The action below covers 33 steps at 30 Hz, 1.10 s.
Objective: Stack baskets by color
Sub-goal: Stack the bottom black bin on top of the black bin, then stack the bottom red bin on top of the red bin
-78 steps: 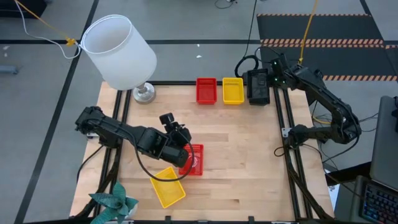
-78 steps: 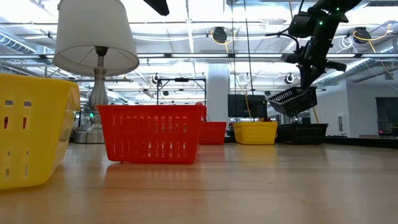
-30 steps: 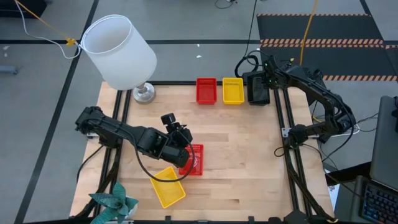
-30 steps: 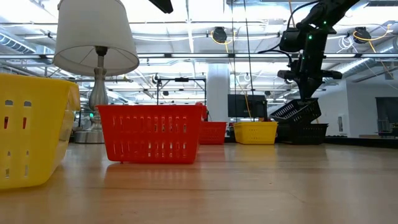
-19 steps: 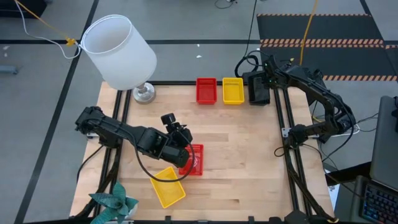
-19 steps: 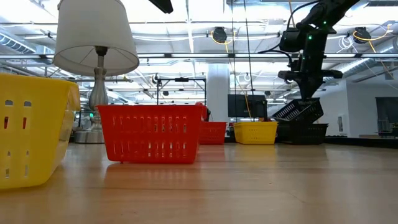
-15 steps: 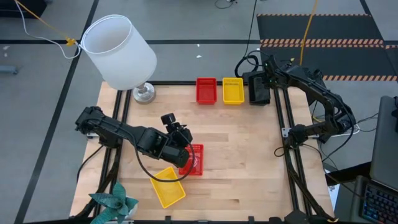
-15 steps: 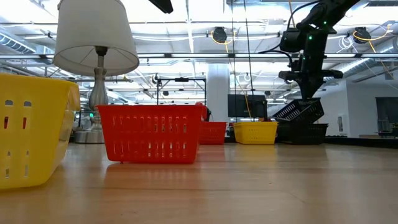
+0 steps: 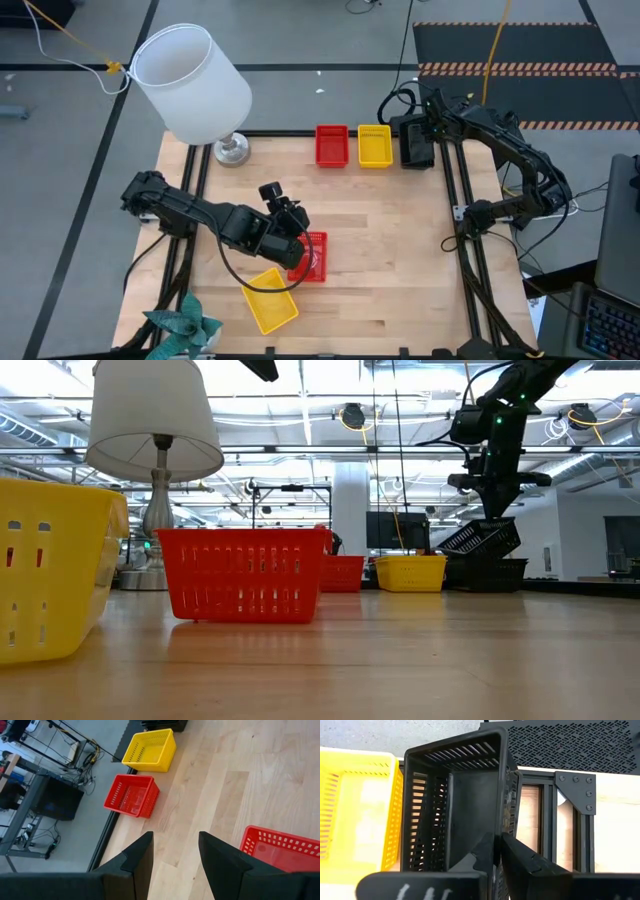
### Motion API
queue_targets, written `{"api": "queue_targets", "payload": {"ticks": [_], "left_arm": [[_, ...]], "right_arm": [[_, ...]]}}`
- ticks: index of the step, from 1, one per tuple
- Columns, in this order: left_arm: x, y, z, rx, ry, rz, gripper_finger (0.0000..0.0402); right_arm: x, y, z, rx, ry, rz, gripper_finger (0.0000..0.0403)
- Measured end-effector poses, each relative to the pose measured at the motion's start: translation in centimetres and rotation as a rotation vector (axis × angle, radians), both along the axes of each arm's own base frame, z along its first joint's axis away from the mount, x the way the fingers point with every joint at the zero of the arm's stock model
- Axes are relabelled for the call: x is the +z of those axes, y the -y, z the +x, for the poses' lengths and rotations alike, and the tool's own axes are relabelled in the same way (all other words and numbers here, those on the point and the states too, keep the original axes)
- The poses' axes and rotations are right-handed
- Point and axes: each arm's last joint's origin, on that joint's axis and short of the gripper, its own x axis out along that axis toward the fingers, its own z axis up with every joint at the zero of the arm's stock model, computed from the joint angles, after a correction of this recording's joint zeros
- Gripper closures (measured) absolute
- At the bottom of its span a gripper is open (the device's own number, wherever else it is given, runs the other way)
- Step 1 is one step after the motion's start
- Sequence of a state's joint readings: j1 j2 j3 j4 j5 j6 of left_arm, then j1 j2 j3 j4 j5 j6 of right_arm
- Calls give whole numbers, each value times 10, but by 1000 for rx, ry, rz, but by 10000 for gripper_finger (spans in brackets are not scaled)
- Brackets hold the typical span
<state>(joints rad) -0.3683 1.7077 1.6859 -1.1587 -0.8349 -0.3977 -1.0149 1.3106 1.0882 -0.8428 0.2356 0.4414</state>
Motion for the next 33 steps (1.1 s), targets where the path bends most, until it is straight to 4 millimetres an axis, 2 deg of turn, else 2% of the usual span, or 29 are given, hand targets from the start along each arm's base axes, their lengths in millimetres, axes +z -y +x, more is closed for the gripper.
{"api": "queue_targets", "payload": {"ticks": [9,14,21,25,33], "left_arm": [[0,0,0,0,0,0,243],[0,0,0,0,0,0,243],[0,0,0,-2,0,0,243],[0,0,0,-1,1,0,243],[0,0,0,-2,1,0,243]], "right_arm": [[-2,0,0,-6,5,-2,358],[-19,-1,-1,7,-3,1,325],[-29,-2,-1,40,-14,-5,297],[-29,-2,-1,48,-6,0,311],[-25,-5,-2,48,27,-2,380]]}}
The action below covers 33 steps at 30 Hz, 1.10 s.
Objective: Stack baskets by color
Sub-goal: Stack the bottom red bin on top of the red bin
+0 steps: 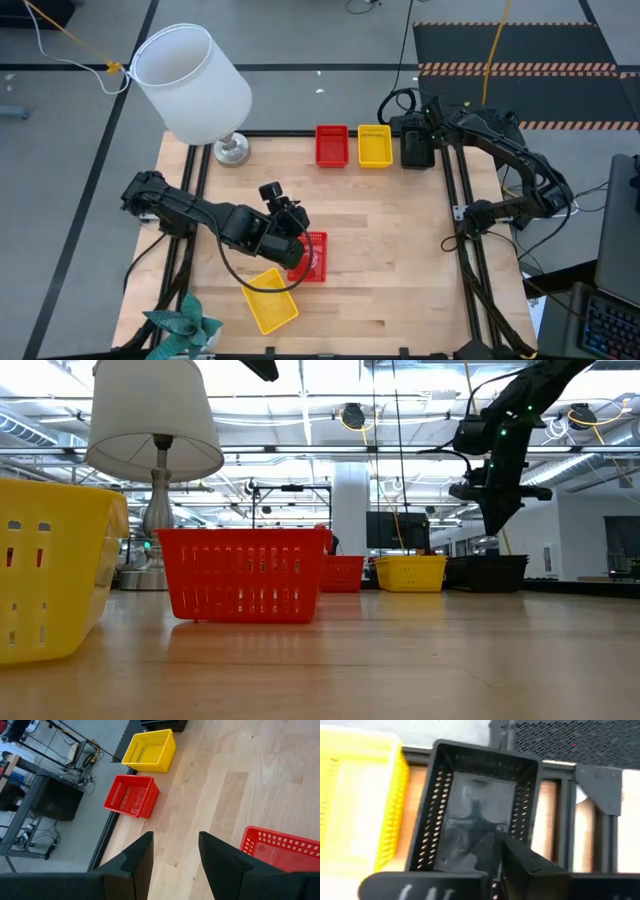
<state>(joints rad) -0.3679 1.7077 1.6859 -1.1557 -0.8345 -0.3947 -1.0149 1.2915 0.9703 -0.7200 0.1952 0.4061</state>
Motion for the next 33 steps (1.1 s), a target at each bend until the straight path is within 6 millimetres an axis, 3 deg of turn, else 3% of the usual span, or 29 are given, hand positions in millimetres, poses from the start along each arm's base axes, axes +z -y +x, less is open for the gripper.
{"api": "queue_targets", "payload": {"ticks": [4,12,23,33], "left_arm": [[0,0,0,0,0,0,243],[0,0,0,1,1,0,243],[0,2,0,9,15,-40,243],[-1,25,-9,-27,40,-118,243]], "right_arm": [[6,-5,0,33,70,16,400],[28,-28,-1,119,166,-22,402],[74,-96,2,351,356,-199,402],[96,-153,9,673,548,-251,403]]}}
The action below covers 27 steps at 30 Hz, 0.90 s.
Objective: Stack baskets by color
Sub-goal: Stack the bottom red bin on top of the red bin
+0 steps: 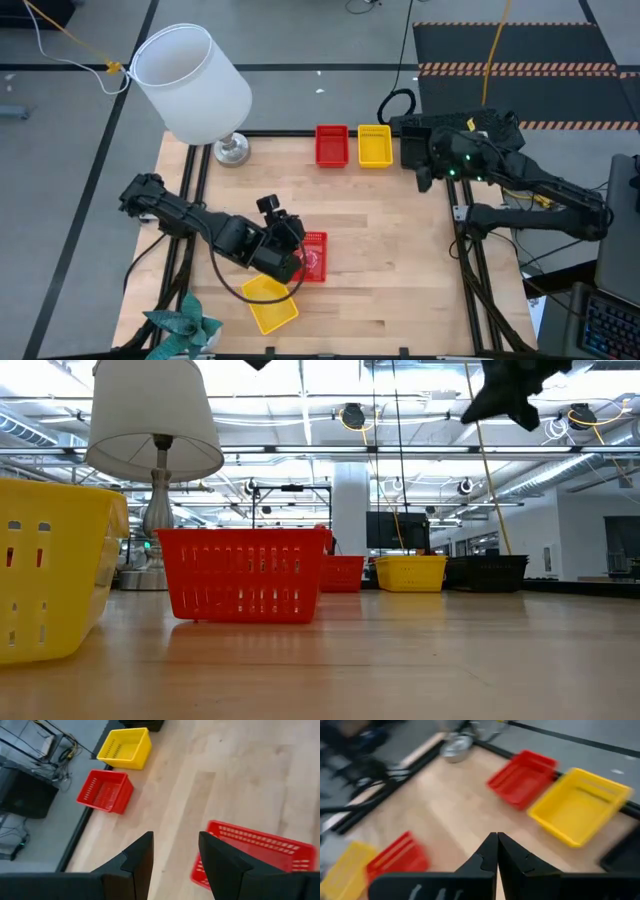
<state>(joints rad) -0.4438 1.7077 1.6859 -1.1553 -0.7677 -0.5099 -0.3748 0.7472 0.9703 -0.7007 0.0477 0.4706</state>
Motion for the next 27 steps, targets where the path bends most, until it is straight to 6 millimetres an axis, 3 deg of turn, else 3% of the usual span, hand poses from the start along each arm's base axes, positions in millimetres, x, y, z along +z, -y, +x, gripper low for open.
{"api": "queue_targets", "payload": {"ticks": [5,12,20,27], "left_arm": [[-6,17,-3,-3,17,-65,243],[-33,59,10,-89,12,-169,243],[-76,95,19,-165,-103,-292,239],[-93,102,27,-193,-152,-330,177]], "right_arm": [[-1,-18,12,169,69,-60,403],[-3,-33,33,399,217,-156,403],[-24,-40,47,464,150,-145,403],[-37,-42,56,516,91,-197,403]]}}
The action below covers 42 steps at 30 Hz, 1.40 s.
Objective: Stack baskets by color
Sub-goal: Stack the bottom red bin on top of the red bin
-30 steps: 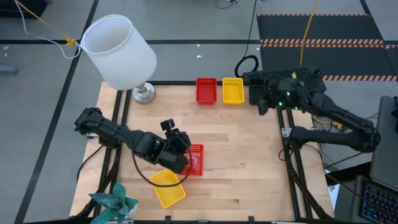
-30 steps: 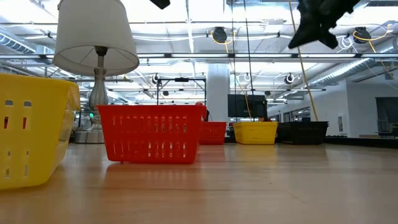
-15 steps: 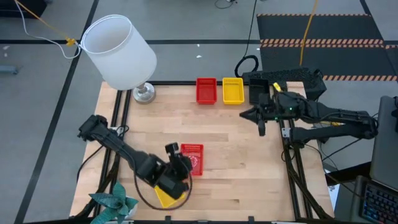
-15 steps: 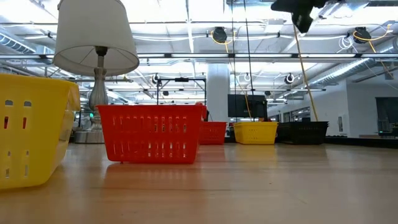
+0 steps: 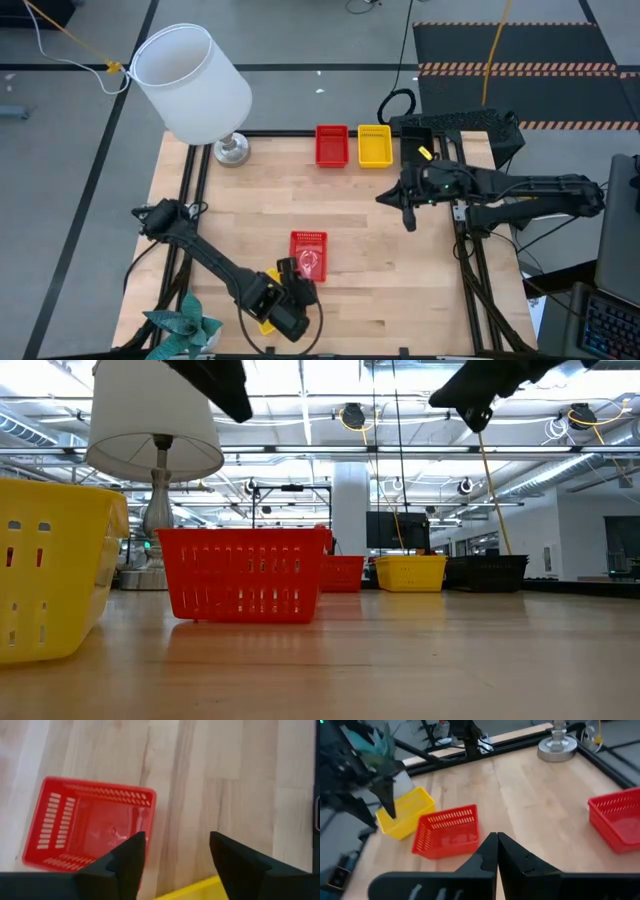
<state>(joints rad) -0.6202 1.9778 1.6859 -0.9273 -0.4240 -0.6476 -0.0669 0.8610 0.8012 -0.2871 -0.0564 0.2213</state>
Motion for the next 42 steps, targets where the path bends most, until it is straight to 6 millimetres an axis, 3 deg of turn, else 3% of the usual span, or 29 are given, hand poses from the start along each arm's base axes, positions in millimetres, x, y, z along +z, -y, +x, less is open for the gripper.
{"api": "queue_targets", "payload": {"ticks": [6,11,19,24,31,42], "left_arm": [[0,-7,6,2,6,10,122],[-4,-7,8,-10,-6,16,118],[-30,-4,13,-42,-86,79,163],[-47,-13,24,-28,-124,112,190],[-51,-28,30,-3,-167,124,230],[-68,-32,30,-47,-285,137,269]], "right_arm": [[-2,0,4,55,28,-139,403],[3,1,6,67,81,-182,403],[5,1,6,78,101,-219,403],[7,1,7,79,121,-227,403],[6,0,7,81,121,-221,403],[6,0,7,56,114,-142,403]]}}
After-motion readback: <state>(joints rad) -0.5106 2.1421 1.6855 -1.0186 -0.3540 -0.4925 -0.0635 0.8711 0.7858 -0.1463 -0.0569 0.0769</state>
